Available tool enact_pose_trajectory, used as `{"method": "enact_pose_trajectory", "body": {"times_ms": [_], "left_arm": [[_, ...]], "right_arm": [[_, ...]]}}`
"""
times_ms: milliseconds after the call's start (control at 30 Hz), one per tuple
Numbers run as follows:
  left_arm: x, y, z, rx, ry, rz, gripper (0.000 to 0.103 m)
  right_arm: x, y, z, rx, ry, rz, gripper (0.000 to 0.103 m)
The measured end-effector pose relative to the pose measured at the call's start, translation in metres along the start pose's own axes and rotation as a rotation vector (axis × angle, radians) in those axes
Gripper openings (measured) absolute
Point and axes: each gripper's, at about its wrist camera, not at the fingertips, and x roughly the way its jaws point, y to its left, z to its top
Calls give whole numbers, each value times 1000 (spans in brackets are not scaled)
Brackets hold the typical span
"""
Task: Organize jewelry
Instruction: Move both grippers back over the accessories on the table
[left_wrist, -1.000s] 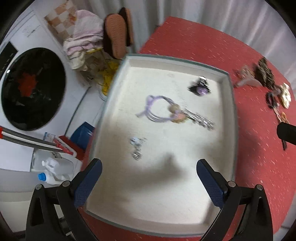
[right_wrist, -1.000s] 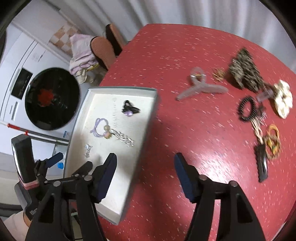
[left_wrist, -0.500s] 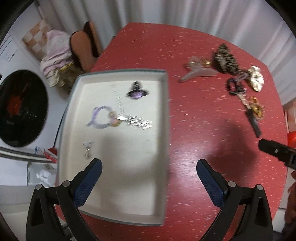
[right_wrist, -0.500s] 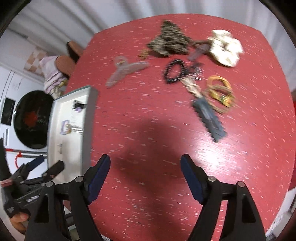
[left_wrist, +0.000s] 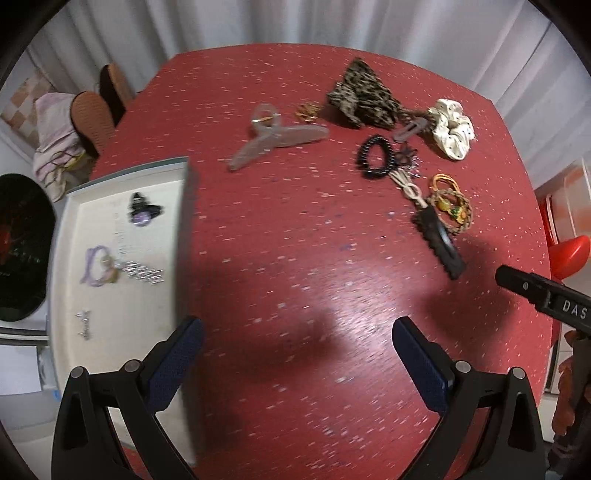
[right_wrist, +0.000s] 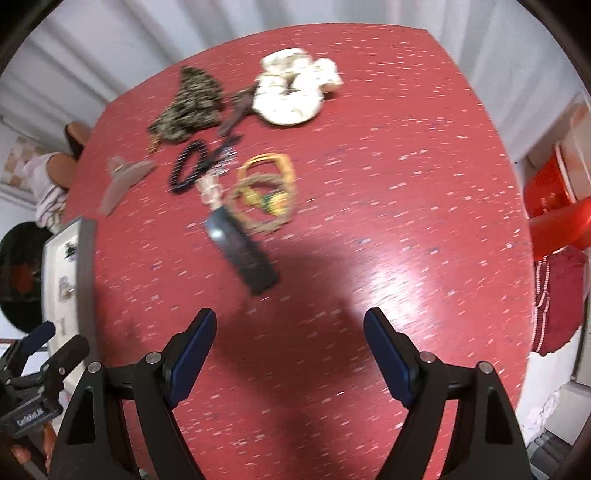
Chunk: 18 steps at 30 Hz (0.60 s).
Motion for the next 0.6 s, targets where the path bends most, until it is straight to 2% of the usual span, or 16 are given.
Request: {"method": "enact_pose_trajectory", "body": {"times_ms": [233, 500, 600], "left_arm": [[24, -32, 12, -8, 15, -19, 102], [43, -50, 19, -26, 23, -18, 102], [49, -53, 19, -28, 27, -17, 102]], "right_arm": [[17, -14, 34, -25, -25, -33, 84], [40, 2, 60, -121, -36, -51, 84], [48, 8, 63, -159, -41, -90, 84]]}}
